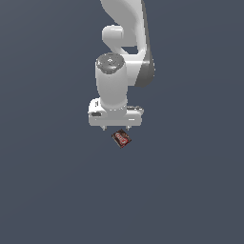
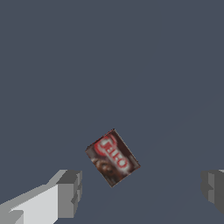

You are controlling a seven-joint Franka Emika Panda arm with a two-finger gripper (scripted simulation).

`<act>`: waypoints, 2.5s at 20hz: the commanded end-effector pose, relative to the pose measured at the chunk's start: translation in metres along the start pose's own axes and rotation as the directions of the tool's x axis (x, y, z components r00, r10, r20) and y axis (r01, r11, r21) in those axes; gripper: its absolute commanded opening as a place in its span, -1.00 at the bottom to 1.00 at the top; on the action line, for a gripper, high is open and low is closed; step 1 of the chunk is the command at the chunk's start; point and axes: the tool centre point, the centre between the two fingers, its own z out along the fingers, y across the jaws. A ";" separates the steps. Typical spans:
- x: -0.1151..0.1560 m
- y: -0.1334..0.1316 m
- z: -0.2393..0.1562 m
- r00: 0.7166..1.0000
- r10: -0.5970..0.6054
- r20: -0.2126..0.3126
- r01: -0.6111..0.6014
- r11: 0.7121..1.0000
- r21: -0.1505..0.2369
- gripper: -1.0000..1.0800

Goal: Pick up the object and move it to a goal position.

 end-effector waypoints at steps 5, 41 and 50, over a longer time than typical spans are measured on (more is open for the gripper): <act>-0.002 -0.001 0.009 0.999 -0.043 0.000 0.043 0.999 -0.003 0.92; -0.045 -0.019 0.114 0.812 -0.583 -0.007 0.583 0.812 -0.023 0.92; -0.045 -0.019 0.152 0.810 -0.587 -0.007 0.586 0.810 -0.023 0.92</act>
